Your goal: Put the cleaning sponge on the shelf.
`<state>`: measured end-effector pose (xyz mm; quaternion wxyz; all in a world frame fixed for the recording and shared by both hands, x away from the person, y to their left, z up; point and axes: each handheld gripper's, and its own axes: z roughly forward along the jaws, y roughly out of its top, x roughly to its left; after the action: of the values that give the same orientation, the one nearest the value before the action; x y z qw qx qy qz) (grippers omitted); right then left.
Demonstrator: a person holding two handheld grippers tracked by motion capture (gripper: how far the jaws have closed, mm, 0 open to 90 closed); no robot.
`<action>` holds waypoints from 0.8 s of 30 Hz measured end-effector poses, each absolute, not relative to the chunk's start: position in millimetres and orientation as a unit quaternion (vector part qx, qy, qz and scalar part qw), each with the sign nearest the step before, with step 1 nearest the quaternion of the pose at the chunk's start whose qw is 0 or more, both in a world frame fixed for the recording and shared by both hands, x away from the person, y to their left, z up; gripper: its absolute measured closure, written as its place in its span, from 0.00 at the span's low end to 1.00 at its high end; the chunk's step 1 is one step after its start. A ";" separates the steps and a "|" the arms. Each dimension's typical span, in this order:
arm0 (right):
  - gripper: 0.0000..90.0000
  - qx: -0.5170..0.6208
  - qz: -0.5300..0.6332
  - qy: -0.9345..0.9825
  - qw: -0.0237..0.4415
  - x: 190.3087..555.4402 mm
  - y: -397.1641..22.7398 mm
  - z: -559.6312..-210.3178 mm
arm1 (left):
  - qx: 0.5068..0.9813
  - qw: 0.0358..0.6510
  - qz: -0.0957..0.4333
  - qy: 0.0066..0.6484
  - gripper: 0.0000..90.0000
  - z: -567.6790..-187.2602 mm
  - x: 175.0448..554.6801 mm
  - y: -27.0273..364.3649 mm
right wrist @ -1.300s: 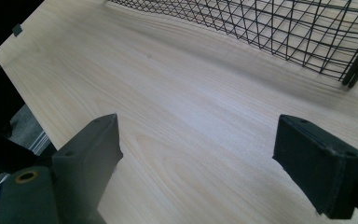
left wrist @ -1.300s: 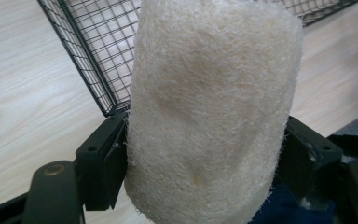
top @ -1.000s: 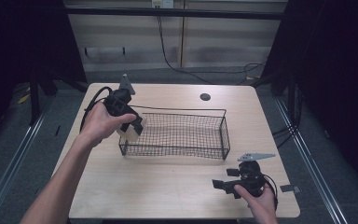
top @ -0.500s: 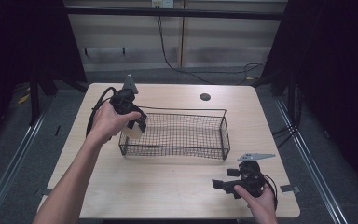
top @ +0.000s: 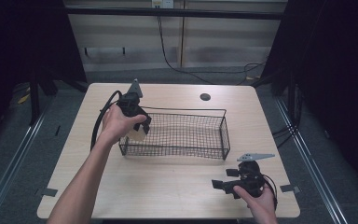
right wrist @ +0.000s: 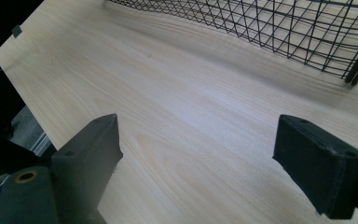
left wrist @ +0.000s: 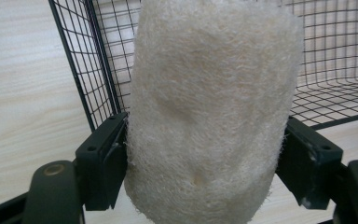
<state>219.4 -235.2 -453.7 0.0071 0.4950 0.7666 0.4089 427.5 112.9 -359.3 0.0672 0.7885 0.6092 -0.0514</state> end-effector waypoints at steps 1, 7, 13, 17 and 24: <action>0.16 0.496 0.409 0.766 0.007 219.3 -235.1 -453.7 | 0.786 0.067 -0.053 0.613 0.28 -361.4 427.7 113.0; 0.16 0.493 0.408 0.769 0.007 219.5 -234.9 -453.9 | 0.774 0.062 -0.062 0.627 0.28 -373.2 429.9 116.4; 0.16 0.490 0.410 0.770 0.004 219.3 -234.0 -453.8 | 0.764 0.055 -0.065 0.639 0.28 -386.2 431.8 117.1; 0.16 0.489 0.410 0.770 0.004 219.6 -233.8 -454.0 | 0.760 0.053 -0.068 0.644 0.28 -389.9 432.2 118.0; 0.16 0.485 0.412 0.771 0.003 218.3 -233.5 -453.3 | 0.748 0.037 -0.061 0.659 0.28 -399.3 434.5 112.1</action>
<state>218.3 -233.5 -453.3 0.0028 0.4846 0.7715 0.4123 434.5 112.1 -399.3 0.0366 0.7484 0.6594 -0.0608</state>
